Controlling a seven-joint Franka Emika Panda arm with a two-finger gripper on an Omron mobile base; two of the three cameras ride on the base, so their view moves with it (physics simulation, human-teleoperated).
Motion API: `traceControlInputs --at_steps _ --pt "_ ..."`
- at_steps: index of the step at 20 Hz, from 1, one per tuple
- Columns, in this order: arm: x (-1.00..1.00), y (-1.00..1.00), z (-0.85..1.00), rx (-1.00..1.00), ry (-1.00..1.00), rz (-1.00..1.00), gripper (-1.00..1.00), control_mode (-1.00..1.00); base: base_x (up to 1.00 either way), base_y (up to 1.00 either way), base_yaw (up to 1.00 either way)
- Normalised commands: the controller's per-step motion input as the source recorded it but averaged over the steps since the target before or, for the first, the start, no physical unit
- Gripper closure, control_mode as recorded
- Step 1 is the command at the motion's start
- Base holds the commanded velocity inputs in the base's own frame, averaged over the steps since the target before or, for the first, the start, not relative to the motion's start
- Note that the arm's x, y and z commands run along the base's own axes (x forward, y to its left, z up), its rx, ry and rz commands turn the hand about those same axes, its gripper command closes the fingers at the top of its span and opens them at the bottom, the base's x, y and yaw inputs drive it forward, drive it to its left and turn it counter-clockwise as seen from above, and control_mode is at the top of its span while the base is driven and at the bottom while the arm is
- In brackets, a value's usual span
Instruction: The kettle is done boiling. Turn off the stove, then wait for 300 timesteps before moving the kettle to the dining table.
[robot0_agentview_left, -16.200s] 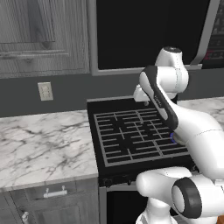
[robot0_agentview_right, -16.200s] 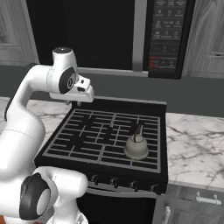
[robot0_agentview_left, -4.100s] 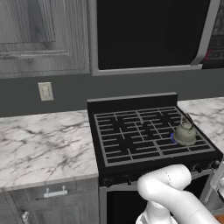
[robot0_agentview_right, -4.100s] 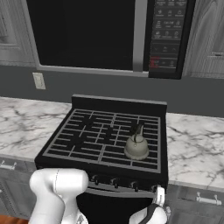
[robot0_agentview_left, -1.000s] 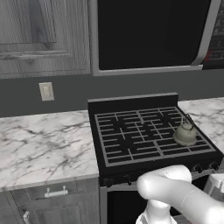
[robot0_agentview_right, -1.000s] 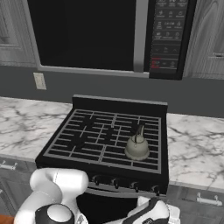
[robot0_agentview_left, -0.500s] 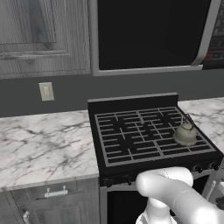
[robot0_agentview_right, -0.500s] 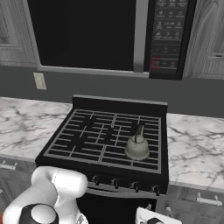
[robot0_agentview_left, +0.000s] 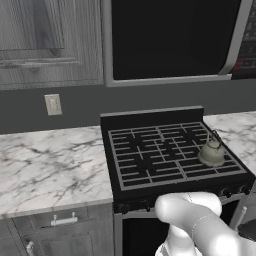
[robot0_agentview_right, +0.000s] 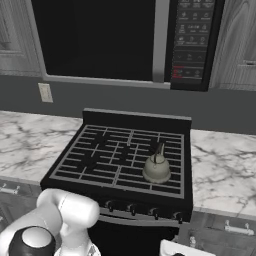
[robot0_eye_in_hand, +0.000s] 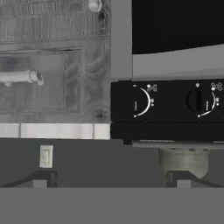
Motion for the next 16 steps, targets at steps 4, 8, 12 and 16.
traceControlInputs --at_steps 4,8,12,16 --pt "-0.25 -0.1 0.48 -0.14 0.0 0.0 -1.0 -1.0 0.0 0.0 0.0" --pt "-0.21 -0.04 0.52 -0.15 0.0 0.0 -1.0 -1.0 0.0 0.0 0.0" --pt "-0.17 -0.01 0.5 -0.17 0.0 0.01 -1.0 -1.0 0.0 0.0 0.0" --pt "-0.13 0.0 0.54 -0.19 0.0 0.01 -1.0 -1.0 0.0 0.0 0.0"
